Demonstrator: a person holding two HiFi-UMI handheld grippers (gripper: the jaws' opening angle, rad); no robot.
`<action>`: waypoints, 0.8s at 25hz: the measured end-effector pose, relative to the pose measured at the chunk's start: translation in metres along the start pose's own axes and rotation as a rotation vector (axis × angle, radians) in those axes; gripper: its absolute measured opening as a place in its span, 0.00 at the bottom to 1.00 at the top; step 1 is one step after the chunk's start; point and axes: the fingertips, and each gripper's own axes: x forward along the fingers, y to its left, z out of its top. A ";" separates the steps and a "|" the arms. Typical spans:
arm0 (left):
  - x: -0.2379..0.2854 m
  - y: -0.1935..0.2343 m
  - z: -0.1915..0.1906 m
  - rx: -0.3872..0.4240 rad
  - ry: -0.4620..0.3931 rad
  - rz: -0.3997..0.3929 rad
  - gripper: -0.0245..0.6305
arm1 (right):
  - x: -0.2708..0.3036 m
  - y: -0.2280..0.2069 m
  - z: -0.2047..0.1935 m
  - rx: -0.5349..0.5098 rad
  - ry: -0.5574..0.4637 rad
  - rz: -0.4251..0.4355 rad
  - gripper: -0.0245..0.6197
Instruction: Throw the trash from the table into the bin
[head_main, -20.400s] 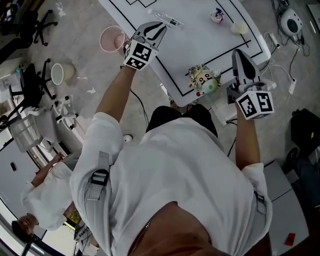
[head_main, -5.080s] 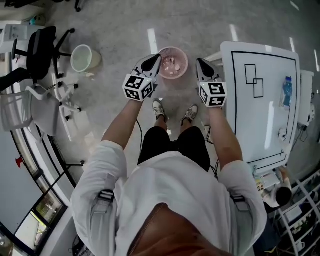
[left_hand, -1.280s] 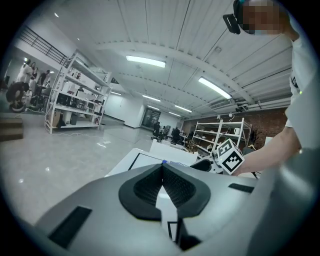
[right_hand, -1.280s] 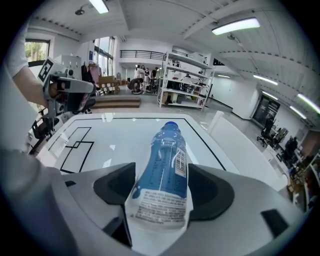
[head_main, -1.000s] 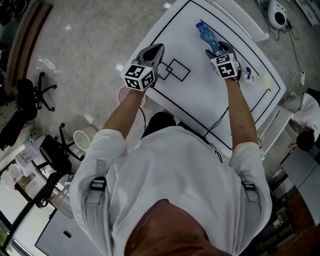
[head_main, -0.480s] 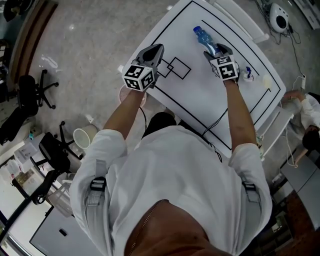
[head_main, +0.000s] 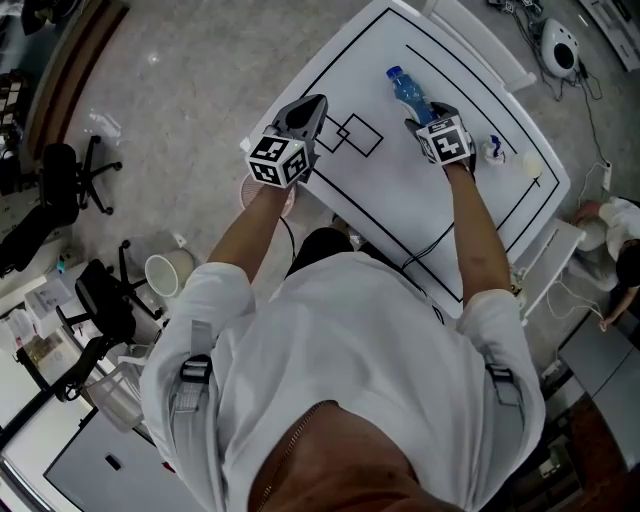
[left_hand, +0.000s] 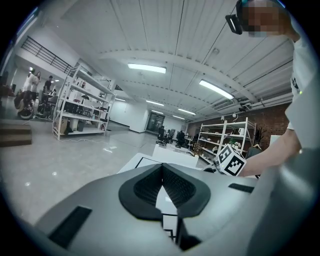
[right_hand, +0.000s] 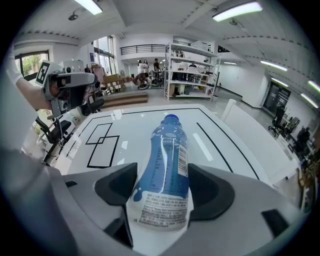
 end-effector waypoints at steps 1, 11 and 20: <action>-0.002 0.000 0.001 0.001 -0.001 0.003 0.05 | 0.000 0.000 0.000 -0.001 0.008 0.000 0.51; -0.014 0.001 0.006 0.007 -0.019 0.030 0.05 | -0.008 0.002 0.006 0.060 -0.049 0.005 0.50; -0.040 -0.008 0.014 0.022 -0.058 0.084 0.05 | -0.032 0.015 0.039 0.059 -0.182 0.029 0.50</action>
